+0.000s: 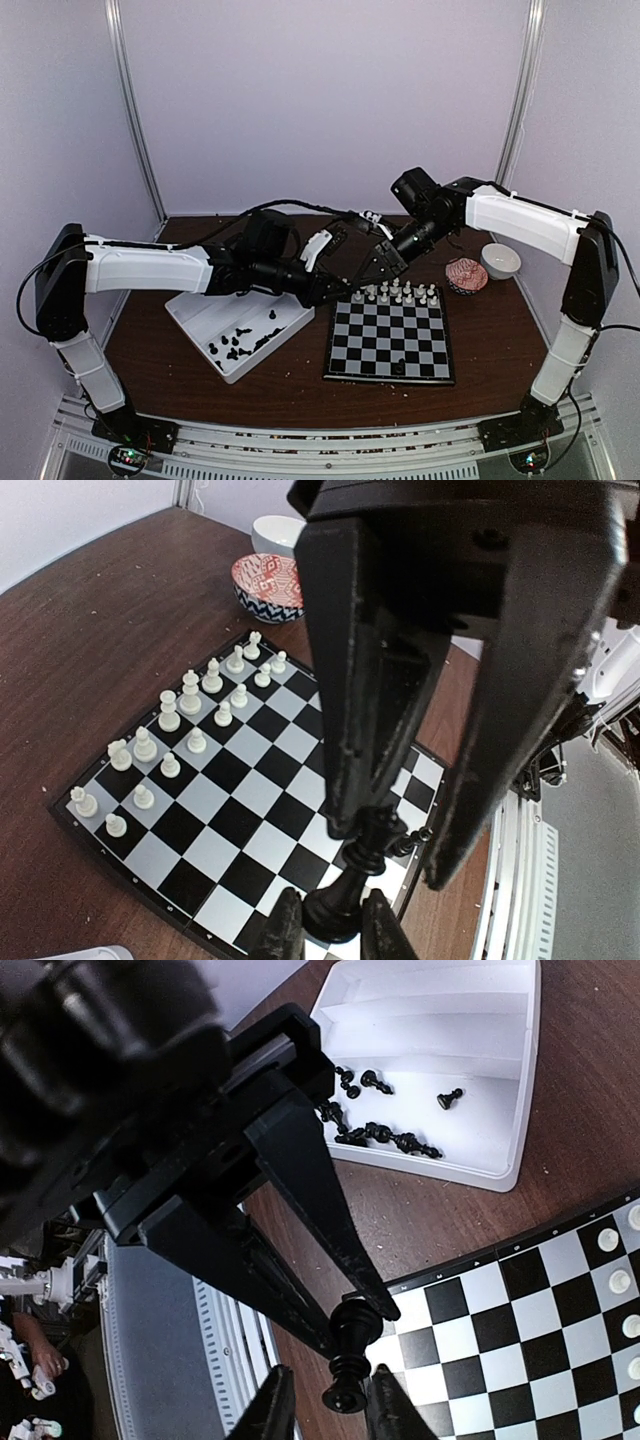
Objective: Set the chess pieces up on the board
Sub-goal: Pass from the left arm to the right, then place the king on e8.
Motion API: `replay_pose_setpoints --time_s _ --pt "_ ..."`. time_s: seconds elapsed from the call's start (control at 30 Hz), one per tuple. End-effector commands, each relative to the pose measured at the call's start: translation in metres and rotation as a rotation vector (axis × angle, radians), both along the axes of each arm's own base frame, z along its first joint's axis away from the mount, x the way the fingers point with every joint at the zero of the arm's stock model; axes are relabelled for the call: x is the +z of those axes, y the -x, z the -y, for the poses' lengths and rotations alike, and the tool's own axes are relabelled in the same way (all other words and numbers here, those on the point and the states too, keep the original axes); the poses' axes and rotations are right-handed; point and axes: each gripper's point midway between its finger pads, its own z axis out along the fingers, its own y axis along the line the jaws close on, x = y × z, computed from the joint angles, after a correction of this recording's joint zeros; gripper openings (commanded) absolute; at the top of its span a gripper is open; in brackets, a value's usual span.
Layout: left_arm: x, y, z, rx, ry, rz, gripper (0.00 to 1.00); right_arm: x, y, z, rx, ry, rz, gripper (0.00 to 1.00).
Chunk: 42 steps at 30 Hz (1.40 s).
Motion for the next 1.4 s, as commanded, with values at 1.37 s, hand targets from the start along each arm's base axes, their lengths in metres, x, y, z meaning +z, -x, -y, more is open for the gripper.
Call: replay_pose_setpoints --time_s 1.37 --pt "-0.013 -0.053 -0.096 0.339 -0.128 0.030 0.42 -0.092 0.072 0.069 0.337 0.551 0.401 0.02"
